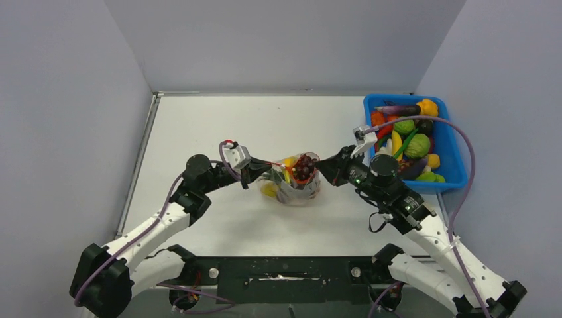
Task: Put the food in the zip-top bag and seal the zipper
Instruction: Adjust the zipper food storage bag at the center of the board.
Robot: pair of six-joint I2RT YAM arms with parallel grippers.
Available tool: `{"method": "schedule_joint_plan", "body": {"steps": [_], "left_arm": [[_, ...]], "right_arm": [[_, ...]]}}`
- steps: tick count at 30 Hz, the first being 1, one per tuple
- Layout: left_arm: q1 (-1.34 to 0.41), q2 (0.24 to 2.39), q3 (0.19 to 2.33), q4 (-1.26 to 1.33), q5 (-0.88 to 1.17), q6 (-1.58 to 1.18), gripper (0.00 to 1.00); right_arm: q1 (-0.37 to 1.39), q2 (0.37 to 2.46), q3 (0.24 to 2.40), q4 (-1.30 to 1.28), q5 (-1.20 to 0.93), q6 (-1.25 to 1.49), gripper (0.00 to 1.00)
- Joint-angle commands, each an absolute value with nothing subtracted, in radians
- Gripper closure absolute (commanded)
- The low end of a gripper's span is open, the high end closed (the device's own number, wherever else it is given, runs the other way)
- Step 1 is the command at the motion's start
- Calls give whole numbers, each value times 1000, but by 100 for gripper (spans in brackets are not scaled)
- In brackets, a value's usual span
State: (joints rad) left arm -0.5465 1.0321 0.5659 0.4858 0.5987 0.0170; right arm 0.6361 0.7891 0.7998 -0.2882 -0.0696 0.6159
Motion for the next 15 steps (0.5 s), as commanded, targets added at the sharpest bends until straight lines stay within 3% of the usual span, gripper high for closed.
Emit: {"method": "schedule_joint_plan", "body": {"steps": [1, 8, 10, 15], "left_arm": [[-543, 1042, 581, 620, 577, -28, 100], [-462, 1024, 596, 1037, 686, -474, 100], [-470, 1066, 608, 988, 685, -433, 100], [-593, 1103, 615, 685, 560, -152, 100]], "right_arm": [[637, 806, 841, -185, -131, 531, 100], [622, 820, 865, -330, 277, 320, 100], [621, 824, 901, -311, 256, 306, 100], [619, 790, 989, -113, -44, 387, 100]]}}
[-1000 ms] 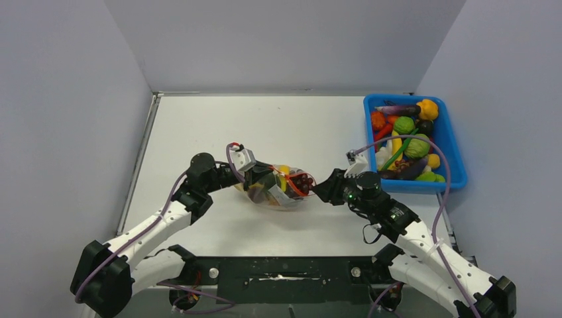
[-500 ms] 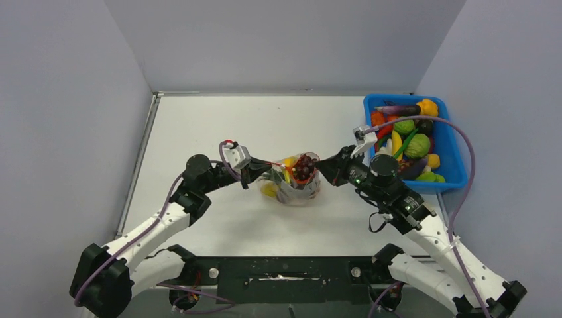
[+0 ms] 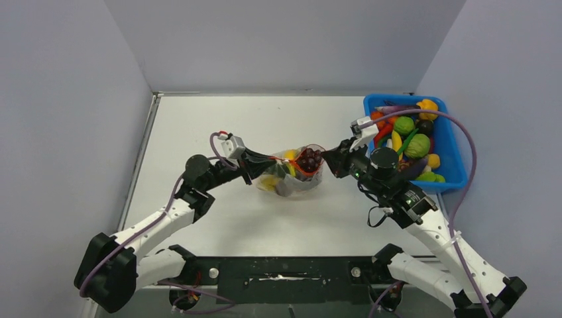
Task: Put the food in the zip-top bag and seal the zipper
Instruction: Adjust the zipper food storage bag at the center of the board.
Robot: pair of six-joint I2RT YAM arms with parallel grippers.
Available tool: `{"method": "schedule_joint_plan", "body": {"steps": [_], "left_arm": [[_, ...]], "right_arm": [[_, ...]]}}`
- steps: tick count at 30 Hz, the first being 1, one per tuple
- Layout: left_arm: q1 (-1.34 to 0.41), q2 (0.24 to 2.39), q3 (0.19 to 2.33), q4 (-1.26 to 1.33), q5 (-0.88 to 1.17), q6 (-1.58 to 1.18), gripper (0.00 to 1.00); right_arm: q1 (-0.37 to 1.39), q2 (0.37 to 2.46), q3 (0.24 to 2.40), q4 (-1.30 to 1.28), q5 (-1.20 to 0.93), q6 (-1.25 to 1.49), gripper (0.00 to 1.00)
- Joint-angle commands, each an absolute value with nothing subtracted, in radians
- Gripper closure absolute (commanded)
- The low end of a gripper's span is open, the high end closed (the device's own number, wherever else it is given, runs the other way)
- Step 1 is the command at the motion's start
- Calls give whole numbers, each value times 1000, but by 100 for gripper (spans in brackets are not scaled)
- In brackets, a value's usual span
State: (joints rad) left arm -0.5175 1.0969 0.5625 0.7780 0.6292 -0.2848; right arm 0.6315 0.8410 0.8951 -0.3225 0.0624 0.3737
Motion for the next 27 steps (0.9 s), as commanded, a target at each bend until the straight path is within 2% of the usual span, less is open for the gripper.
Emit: {"method": "schedule_joint_plan", "body": {"steps": [1, 4, 9, 13, 21, 24, 27], "left_arm": [[-598, 1094, 614, 735, 583, -189, 100], [-584, 1089, 588, 1013, 637, -416, 100], [-563, 1078, 588, 855, 635, -309, 100], [-495, 1082, 519, 998, 691, -418, 100], [-494, 1096, 491, 1033, 729, -421, 100], [-494, 1102, 491, 1039, 738, -424, 100], [-494, 1106, 493, 1039, 747, -425, 100]], "right_arm": [[620, 789, 974, -88, -60, 404, 100], [620, 813, 904, -144, 0, 400, 100], [597, 815, 844, -234, 108, 341, 100], [578, 828, 850, -303, 100, 269, 99], [575, 838, 954, -359, -123, 105, 62], [575, 850, 981, -344, -236, 30, 58], [575, 879, 1003, -319, -327, -14, 61]]}}
